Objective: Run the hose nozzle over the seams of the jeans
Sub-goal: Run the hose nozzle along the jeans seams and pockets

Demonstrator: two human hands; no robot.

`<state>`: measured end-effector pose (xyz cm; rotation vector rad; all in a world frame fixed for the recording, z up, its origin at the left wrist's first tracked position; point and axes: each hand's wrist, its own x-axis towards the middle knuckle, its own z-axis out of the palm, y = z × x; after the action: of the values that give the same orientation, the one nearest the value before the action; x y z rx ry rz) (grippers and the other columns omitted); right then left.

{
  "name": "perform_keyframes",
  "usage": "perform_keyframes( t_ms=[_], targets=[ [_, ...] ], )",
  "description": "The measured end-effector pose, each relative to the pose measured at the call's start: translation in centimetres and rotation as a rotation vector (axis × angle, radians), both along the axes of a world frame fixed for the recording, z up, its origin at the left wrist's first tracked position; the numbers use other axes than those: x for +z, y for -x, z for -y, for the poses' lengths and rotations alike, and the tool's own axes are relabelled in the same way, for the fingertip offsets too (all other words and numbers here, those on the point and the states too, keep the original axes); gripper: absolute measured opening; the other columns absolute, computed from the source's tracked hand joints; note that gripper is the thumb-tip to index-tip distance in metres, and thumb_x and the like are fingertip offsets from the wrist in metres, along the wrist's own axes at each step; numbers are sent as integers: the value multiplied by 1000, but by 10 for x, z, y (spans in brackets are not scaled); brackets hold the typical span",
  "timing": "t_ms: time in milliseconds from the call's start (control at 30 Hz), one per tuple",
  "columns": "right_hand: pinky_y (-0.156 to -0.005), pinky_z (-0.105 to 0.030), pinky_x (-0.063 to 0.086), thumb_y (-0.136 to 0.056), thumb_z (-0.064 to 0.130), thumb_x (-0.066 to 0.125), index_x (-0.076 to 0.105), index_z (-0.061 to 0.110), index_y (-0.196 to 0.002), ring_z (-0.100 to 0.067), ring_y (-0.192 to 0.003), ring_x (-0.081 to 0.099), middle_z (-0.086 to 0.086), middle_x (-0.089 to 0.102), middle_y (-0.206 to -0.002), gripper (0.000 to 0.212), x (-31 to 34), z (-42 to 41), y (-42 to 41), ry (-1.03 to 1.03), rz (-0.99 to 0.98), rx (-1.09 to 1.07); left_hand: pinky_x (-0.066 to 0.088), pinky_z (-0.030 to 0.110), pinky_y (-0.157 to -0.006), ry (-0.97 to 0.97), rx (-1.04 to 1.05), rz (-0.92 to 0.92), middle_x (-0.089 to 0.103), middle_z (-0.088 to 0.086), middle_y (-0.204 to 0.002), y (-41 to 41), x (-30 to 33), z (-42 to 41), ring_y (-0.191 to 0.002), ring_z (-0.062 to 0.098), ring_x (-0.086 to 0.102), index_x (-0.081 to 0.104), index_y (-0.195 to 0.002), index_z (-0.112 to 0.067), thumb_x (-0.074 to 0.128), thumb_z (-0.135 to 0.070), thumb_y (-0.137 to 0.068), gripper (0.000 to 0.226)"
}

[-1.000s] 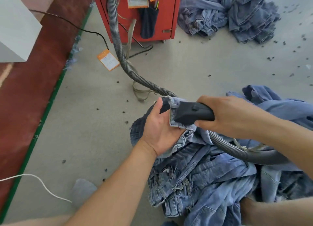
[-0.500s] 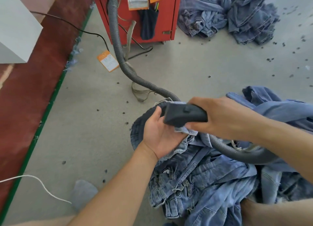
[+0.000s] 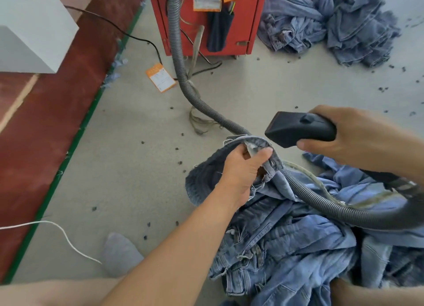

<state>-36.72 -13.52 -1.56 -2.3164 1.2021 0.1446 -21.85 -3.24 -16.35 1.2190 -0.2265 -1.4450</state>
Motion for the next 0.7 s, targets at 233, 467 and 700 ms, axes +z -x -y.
perform_keyframes(
  t_ms=[233, 467, 700],
  targets=[
    [-52, -28, 42, -86, 49, 72, 60, 32, -92, -14, -54, 64, 5, 67, -69, 22, -13, 5, -22, 41, -77, -46, 59, 51, -93, 115, -175, 410, 76, 7, -105, 5, -11, -15, -104, 28, 72, 69, -115, -16, 80, -17, -86, 31],
    [-41, -24, 48, -84, 47, 78, 66, 35, -85, -18, -42, 63, 0, 68, -57, 17, -2, -1, -12, -215, -123, -49, 60, 47, -84, 120, -185, 504, 75, 8, -95, -3, -12, -16, -86, 28, 70, 70, -106, -17, 79, -16, -86, 22],
    [-46, -39, 55, -89, 41, 77, 64, 27, -94, -20, -44, 62, -6, 69, -64, 19, -9, 11, -16, -106, 52, -222, 57, 42, -100, 133, -372, 470, 76, 3, -114, -5, -13, -26, -111, 23, 70, 68, -124, -20, 76, -16, -91, 34]
  ],
)
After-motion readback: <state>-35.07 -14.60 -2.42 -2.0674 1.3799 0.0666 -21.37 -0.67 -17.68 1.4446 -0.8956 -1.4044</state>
